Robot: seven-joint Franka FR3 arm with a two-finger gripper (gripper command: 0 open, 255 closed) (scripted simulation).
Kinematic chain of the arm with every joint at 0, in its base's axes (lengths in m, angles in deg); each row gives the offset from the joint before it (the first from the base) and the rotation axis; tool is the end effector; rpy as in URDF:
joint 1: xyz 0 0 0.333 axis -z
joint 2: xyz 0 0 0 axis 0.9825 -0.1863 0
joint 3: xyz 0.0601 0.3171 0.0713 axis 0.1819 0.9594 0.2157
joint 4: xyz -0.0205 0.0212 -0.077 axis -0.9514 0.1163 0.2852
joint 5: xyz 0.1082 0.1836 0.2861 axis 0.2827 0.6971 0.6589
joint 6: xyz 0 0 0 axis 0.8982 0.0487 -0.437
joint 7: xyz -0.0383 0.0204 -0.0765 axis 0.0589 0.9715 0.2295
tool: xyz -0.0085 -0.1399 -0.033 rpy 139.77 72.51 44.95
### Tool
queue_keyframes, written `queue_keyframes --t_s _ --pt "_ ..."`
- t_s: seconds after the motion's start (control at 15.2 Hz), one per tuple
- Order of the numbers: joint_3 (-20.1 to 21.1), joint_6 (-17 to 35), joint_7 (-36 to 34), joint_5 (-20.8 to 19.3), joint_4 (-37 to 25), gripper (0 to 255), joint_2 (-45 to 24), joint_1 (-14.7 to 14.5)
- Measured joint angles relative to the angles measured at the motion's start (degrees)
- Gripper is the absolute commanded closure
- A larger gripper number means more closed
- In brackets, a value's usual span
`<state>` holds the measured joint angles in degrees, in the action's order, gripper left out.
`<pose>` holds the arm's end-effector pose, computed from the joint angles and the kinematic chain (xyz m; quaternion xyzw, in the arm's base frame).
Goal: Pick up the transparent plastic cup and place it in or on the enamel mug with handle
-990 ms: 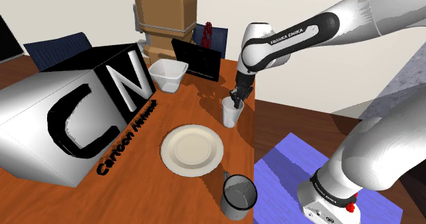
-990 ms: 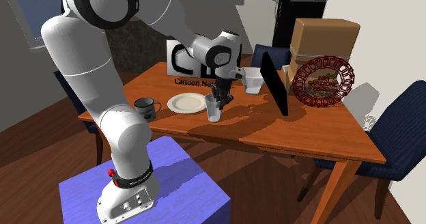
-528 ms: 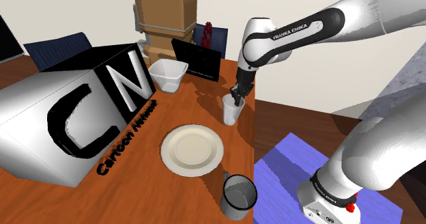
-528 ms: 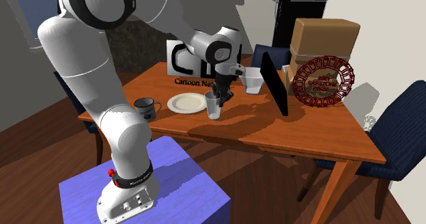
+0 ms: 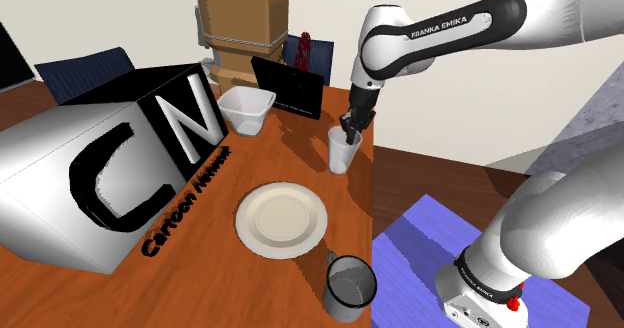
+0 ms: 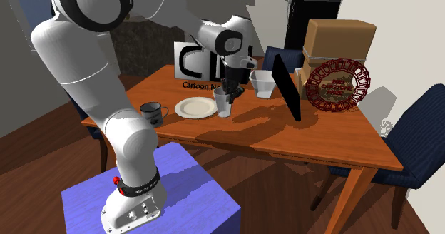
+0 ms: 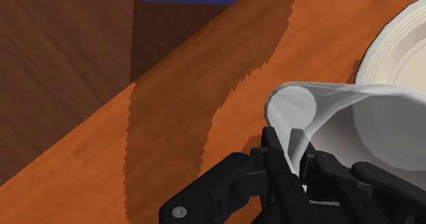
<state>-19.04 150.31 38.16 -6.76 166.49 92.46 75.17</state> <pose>0.4138 0.0241 0.4165 -0.9981 0.0096 0.0287 0.0532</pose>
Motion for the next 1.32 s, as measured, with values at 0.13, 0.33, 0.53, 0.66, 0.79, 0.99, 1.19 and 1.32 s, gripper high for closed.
queue_keyframes --t_s 0.13,0.33,0.53,0.66,0.79,0.99,1.19,1.32 --pt "0.06 -1.53 -0.28 -0.09 -0.98 255 0.57 -0.02" --pt "0.12 -4.02 -0.65 -0.22 -2.84 255 1.23 -0.02" --pt "0.05 -6.36 -0.81 -0.38 -4.49 255 1.92 0.05" --pt "0.06 -7.77 -0.99 -0.45 -5.32 255 2.50 0.06" --pt "0.00 -9.68 -1.10 -0.56 -6.85 255 2.89 0.12" --pt "0.04 -11.96 -1.41 -0.64 -8.71 255 3.32 0.10" --pt "-0.02 -14.27 -1.57 -0.73 -10.80 255 3.55 0.14" --pt "-0.02 -15.74 -1.73 -0.76 -12.31 255 3.51 0.13"
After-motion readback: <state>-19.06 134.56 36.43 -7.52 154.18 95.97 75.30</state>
